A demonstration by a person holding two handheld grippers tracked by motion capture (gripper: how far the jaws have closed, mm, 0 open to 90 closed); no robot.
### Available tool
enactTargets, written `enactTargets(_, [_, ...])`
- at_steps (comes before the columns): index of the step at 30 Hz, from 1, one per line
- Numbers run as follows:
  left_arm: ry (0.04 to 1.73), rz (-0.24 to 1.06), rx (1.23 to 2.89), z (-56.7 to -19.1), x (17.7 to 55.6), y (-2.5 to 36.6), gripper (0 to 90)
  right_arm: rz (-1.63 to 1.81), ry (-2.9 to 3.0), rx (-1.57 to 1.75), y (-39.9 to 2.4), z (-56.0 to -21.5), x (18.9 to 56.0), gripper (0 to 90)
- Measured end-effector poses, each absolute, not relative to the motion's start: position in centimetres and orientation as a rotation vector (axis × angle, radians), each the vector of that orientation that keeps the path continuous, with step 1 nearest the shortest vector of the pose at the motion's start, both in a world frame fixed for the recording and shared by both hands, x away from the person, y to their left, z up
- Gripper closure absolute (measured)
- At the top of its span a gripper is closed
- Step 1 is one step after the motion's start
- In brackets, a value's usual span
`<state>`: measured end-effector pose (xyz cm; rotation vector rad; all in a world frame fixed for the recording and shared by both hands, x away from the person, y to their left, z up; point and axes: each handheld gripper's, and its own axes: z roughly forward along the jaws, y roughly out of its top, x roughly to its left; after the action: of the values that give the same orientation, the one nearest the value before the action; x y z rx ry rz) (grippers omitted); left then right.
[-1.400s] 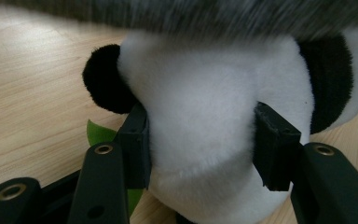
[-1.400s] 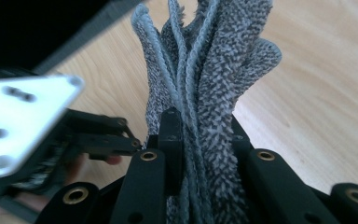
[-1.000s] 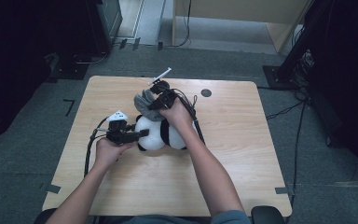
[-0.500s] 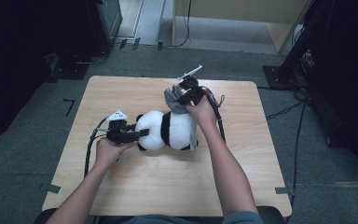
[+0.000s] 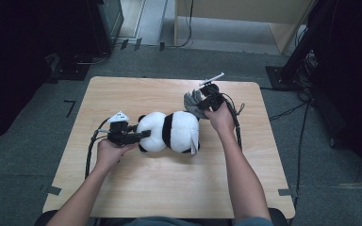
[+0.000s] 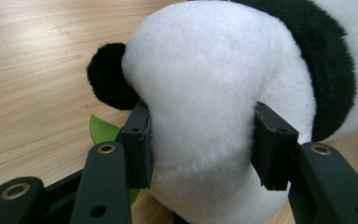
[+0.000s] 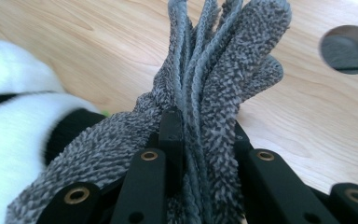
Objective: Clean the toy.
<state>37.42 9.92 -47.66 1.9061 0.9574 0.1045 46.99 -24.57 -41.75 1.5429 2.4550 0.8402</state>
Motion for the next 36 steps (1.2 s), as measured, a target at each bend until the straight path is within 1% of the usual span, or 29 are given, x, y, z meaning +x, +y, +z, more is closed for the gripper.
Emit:
enactTargets(6, [0.950,0.100,1.903,-47.7,37.4,10.1,48.5,0.765,2.422,1.553,-26.3,-42.0,46.7,76.8])
enactTargets(9, [0.945,0.096,1.899,-47.8,37.4,10.1,48.3,0.797,2.397,1.582,-27.4,-41.8,46.4,76.8])
enactTargets(12, [0.943,0.095,1.895,-47.8,37.4,10.2,47.9,0.865,2.372,1.570,-27.8,-40.7,45.7,76.8])
enactTargets(16, [0.943,0.098,1.894,-47.8,37.4,10.1,47.7,0.956,2.351,1.486,-27.4,-38.2,44.8,76.8])
enactTargets(22, [0.939,0.098,1.895,-47.9,37.4,10.2,47.5,1.044,2.367,1.337,-25.2,-34.9,42.9,76.8])
enactTargets(26, [0.937,0.101,1.893,-47.8,37.3,10.1,47.3,1.087,2.405,1.249,-23.1,-33.8,41.7,76.8])
enactTargets(31, [0.934,0.101,1.891,-47.9,37.3,10.2,46.8,1.146,2.482,1.159,-19.9,-33.9,40.7,76.8])
enactTargets(36, [0.927,0.105,1.894,-47.9,37.3,10.2,46.3,1.136,2.582,1.102,-16.5,-35.2,40.0,76.8])
